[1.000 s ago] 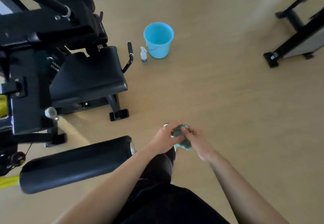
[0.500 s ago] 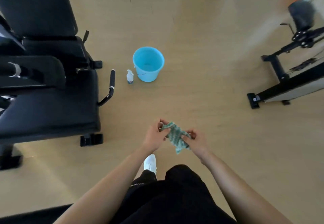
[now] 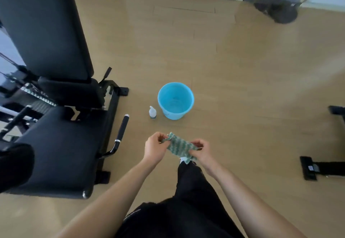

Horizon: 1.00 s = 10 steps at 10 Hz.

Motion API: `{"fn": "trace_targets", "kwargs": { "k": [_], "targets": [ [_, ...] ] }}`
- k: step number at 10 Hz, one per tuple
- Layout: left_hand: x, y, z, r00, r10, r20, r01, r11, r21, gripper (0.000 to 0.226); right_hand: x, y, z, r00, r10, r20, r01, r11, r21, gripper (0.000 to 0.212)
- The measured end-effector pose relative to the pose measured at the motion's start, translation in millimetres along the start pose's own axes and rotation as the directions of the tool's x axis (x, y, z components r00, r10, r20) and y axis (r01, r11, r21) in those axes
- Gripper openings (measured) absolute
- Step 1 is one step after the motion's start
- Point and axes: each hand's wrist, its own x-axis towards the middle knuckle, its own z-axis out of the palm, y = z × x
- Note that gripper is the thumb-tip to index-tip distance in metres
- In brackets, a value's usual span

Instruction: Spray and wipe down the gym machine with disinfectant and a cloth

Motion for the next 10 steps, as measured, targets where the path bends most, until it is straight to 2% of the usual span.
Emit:
{"fn": "trace_targets", "kwargs": {
  "k": [1, 2, 3, 4, 5, 7, 8, 9, 10],
  "targets": [
    [57, 43, 10, 0.999, -0.046, -0.023, 0.046, 0.999, -0.007, 0.008, 76, -41, -27, 0.997, -0.073, 0.007, 0.072, 0.976, -0.205, 0.031],
    [106, 81, 19, 0.991, -0.131, -0.024, 0.128, 0.987, -0.097, 0.006, 143, -83, -47, 0.987, -0.159, 0.024, 0.157, 0.914, -0.375, 0.028],
    [155, 108, 25, 0.977, -0.206, -0.055, 0.192, 0.963, -0.189, 0.005, 200, -126, -59, 0.979, -0.198, 0.047, 0.199, 0.885, -0.421, 0.013],
    [203, 134, 33, 0.974, -0.225, -0.024, 0.215, 0.952, -0.216, 0.014, 247, -159, -67, 0.982, -0.183, 0.042, 0.183, 0.878, -0.443, 0.032],
    [245, 157, 45, 0.969, -0.234, 0.078, 0.245, 0.945, -0.215, 0.029, 280, -177, -76, 0.988, -0.154, 0.029, 0.15, 0.871, -0.468, 0.037],
    [327, 175, 62, 0.935, -0.302, 0.184, 0.332, 0.93, -0.161, 0.039, 317, -179, -93, 0.997, -0.066, 0.034, 0.074, 0.891, -0.448, 0.032],
    [353, 182, 58, 0.925, -0.297, 0.238, 0.346, 0.916, -0.203, 0.046, 326, -177, -95, 0.999, -0.021, 0.029, 0.031, 0.901, -0.433, 0.033],
    [361, 177, 51, 0.908, -0.339, 0.246, 0.404, 0.864, -0.301, 0.04, 331, -175, -91, 0.999, -0.014, 0.033, 0.027, 0.903, -0.429, 0.032],
    [361, 164, 35, 0.917, -0.379, 0.122, 0.398, 0.878, -0.267, 0.026, 336, -176, -83, 0.999, 0.015, 0.033, 0.001, 0.907, -0.422, 0.03]
  ]
}}
